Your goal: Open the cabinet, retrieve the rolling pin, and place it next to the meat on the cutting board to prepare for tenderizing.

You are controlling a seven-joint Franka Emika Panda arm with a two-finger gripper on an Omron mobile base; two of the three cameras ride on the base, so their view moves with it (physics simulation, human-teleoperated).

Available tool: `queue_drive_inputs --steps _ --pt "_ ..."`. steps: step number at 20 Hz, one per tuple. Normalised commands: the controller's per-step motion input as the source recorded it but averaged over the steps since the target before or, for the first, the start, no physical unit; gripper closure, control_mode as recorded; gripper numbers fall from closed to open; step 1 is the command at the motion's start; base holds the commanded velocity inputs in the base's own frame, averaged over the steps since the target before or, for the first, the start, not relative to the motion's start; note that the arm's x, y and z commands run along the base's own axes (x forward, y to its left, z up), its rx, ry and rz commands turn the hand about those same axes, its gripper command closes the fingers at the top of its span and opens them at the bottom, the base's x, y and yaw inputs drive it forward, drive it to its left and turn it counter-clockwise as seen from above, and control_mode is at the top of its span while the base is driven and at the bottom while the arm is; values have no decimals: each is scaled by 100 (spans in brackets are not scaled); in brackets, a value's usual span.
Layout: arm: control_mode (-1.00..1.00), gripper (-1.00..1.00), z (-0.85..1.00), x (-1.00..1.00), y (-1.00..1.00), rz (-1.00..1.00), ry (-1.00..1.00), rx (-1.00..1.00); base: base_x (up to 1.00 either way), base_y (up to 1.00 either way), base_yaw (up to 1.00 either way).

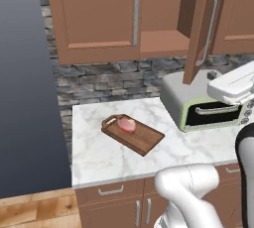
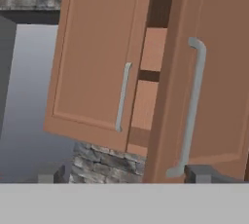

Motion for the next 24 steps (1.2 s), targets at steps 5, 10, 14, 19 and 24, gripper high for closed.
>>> queue_drive_inputs --steps 5,10,14,19,24 --pt "-100 -100 -40 -14 100 -7 2 -25 0 0 0" --pt "-100 -100 -37 27 100 -15 11 -30 0 0 0" --pt "-100 -100 -25 76 83 -20 8 -21 0 0 0" --pt "-100 -100 -12 65 26 -20 10 -16 0 0 0" --pt "-100 -100 -19 60 -5 -13 9 -11 0 0 0"
